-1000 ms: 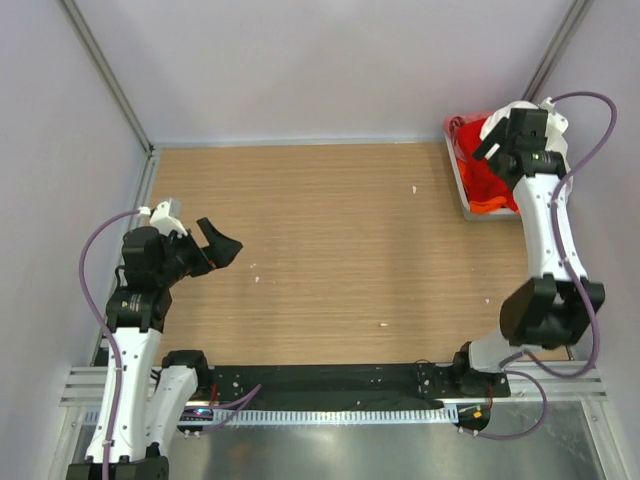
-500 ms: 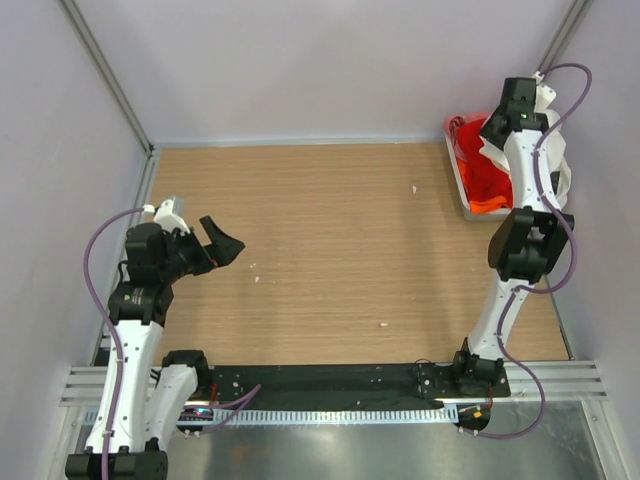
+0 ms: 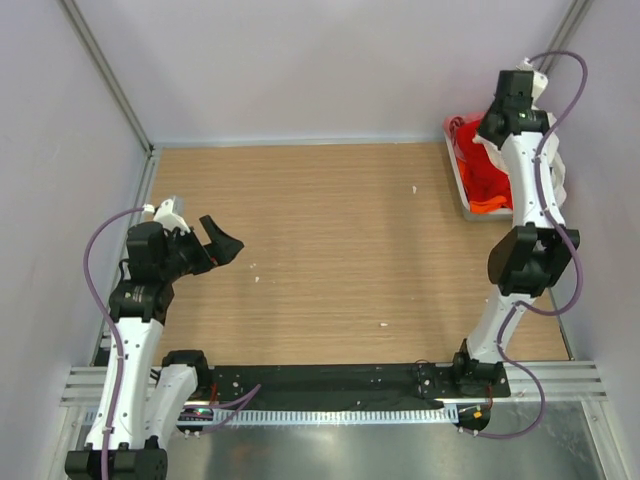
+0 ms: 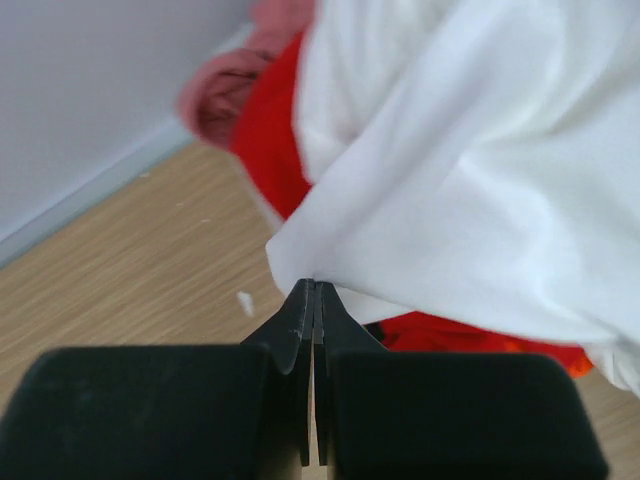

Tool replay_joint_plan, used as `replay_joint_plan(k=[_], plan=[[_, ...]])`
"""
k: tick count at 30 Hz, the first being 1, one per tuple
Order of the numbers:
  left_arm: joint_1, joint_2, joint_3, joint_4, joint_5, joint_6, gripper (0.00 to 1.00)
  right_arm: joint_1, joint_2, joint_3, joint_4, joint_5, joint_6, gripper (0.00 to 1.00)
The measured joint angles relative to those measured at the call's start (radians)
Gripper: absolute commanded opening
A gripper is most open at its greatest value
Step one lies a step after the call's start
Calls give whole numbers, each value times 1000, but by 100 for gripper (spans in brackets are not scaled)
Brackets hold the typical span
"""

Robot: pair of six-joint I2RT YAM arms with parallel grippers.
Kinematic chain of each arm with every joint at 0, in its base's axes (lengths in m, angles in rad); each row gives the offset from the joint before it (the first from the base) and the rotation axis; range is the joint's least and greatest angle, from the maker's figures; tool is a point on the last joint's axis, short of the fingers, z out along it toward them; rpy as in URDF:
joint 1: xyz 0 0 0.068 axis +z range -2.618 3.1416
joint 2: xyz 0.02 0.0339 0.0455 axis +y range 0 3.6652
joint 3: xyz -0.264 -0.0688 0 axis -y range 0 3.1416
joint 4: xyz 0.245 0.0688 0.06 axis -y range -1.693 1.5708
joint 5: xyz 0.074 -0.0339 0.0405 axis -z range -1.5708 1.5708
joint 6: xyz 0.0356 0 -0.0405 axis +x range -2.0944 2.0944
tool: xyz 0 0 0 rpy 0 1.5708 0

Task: Fold and stack the t-shirts
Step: Grab the tshirt from the pile, then move the tshirt to the center of the board, then flatten the tshirt out

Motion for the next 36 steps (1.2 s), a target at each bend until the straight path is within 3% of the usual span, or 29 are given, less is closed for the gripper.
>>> replay_joint_plan(k=[2, 6, 9, 10, 12, 15, 22, 26, 29, 33, 36], plan=[[0, 1, 0, 0, 0, 0, 100, 70, -35, 52, -19, -14, -20, 1], [0, -5, 0, 0, -6, 0, 100, 380, -116, 162, -5, -51, -45, 1], [0, -23, 0, -2, -22, 0, 100, 623, -226, 39, 72, -132, -35, 2], [0, -29, 0, -3, -30, 0, 100, 685, -272, -37, 94, -181, -25, 24], [0, -43, 0, -5, -48, 0, 100, 748, -345, -190, 143, -277, -2, 99], [0, -49, 0, -13, -75, 0, 100, 751, -374, -354, 156, -309, 3, 100], [1, -43, 0, -34, -125, 0, 100, 726, -437, -711, 140, -210, 10, 100], [1, -23, 0, -37, -137, -2, 99, 726, -552, -770, 139, -139, 3, 100], [0, 15, 0, -37, -141, -4, 93, 725, -602, -788, 185, -121, 2, 100], [0, 80, 0, -39, -143, -17, 82, 721, -547, -809, 246, -146, 3, 99], [-51, 116, 0, -42, -178, -30, 80, 712, -438, -808, 282, -171, 3, 90]])
